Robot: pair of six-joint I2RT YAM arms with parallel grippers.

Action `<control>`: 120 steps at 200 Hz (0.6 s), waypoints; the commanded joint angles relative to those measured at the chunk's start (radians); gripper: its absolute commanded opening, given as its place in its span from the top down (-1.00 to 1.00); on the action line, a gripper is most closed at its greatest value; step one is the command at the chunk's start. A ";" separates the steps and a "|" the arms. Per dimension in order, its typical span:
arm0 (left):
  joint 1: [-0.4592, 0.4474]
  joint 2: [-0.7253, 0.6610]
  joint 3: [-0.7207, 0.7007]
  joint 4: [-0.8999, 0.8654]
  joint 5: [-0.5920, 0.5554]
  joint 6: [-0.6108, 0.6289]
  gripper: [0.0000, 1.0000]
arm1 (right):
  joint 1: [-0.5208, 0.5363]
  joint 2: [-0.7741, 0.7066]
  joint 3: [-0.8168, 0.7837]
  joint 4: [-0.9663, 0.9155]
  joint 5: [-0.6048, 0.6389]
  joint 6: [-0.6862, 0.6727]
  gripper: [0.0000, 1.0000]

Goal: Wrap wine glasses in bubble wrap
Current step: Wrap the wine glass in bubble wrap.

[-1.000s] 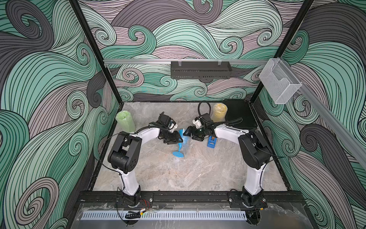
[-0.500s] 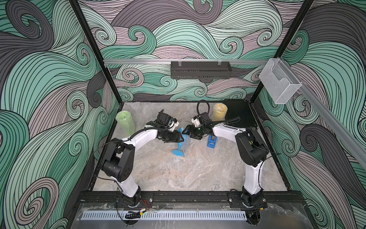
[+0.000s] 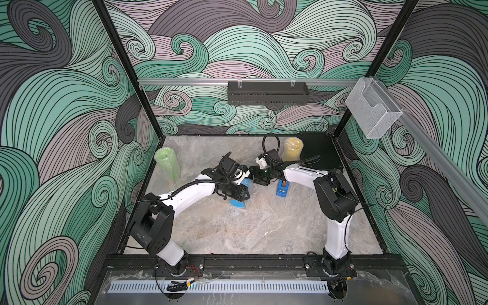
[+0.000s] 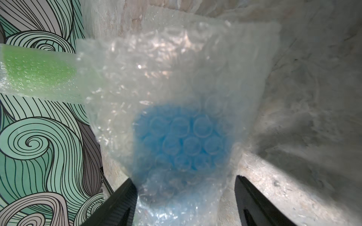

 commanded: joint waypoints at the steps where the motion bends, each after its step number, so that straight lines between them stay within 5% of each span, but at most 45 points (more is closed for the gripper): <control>1: -0.017 0.021 -0.001 -0.007 -0.014 0.014 0.16 | -0.005 0.017 0.004 -0.067 0.082 0.004 -0.60; 34: -0.036 0.028 -0.006 -0.002 -0.010 0.021 0.34 | -0.005 0.028 0.008 -0.067 0.079 0.012 -0.60; 80: -0.036 0.000 -0.025 0.000 -0.024 0.027 1.00 | -0.005 0.031 0.019 -0.075 0.078 0.009 -0.58; 120: -0.027 -0.068 -0.062 0.003 -0.021 0.042 1.00 | -0.005 0.042 0.038 -0.100 0.084 -0.002 -0.57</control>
